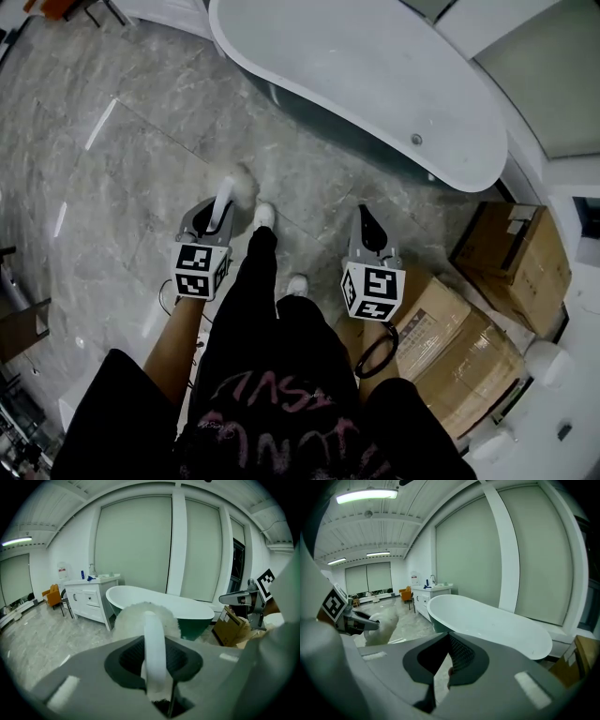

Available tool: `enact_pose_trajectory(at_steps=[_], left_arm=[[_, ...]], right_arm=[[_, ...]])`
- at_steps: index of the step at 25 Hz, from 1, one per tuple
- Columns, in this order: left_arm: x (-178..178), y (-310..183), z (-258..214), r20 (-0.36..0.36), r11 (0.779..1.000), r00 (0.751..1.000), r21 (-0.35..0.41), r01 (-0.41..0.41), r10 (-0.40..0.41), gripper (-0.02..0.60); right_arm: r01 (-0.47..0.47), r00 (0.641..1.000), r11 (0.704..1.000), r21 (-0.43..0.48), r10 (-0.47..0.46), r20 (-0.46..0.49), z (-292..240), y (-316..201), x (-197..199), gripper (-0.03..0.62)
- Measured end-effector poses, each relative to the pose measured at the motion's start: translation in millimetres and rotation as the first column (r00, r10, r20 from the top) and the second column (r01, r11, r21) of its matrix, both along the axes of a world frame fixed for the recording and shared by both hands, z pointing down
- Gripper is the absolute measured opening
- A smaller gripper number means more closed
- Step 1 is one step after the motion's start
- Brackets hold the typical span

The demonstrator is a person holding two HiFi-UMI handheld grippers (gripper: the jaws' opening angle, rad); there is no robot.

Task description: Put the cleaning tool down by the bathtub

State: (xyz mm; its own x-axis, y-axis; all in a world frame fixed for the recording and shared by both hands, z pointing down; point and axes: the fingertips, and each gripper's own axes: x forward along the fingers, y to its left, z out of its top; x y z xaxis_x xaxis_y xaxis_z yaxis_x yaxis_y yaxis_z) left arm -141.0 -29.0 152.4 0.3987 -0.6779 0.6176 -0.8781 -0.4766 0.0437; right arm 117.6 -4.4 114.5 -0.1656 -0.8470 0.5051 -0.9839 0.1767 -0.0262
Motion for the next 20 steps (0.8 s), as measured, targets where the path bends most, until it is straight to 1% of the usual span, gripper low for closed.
enact_pose_trajectory(at_steps=[5, 8, 15, 20], left_arm=[[-1, -21, 39, 0.014, 0.999, 1.000, -0.039, -0.010, 0.011, 0.090], [-1, -31, 60, 0.008, 0.998, 1.000, -0.058, -0.008, 0.009, 0.090], [-2, -46, 116, 0.014, 0.994, 1.000, -0.112, -0.010, 0.012, 0.089], [-8, -61, 157, 0.027, 0.993, 1.000, -0.119, -0.010, 0.014, 0.090]], right_arm=[[-0.012, 1.000, 0.999, -0.039, 0.012, 0.003, 33, -17, 0, 0.012], [-0.021, 1.000, 0.998, -0.065, 0.021, 0.006, 56, -28, 0, 0.012], [-0.033, 0.999, 0.993, -0.112, 0.035, 0.014, 111, -45, 1, 0.012], [-0.032, 0.999, 0.990, -0.139, 0.034, 0.017, 156, -54, -1, 0.012]])
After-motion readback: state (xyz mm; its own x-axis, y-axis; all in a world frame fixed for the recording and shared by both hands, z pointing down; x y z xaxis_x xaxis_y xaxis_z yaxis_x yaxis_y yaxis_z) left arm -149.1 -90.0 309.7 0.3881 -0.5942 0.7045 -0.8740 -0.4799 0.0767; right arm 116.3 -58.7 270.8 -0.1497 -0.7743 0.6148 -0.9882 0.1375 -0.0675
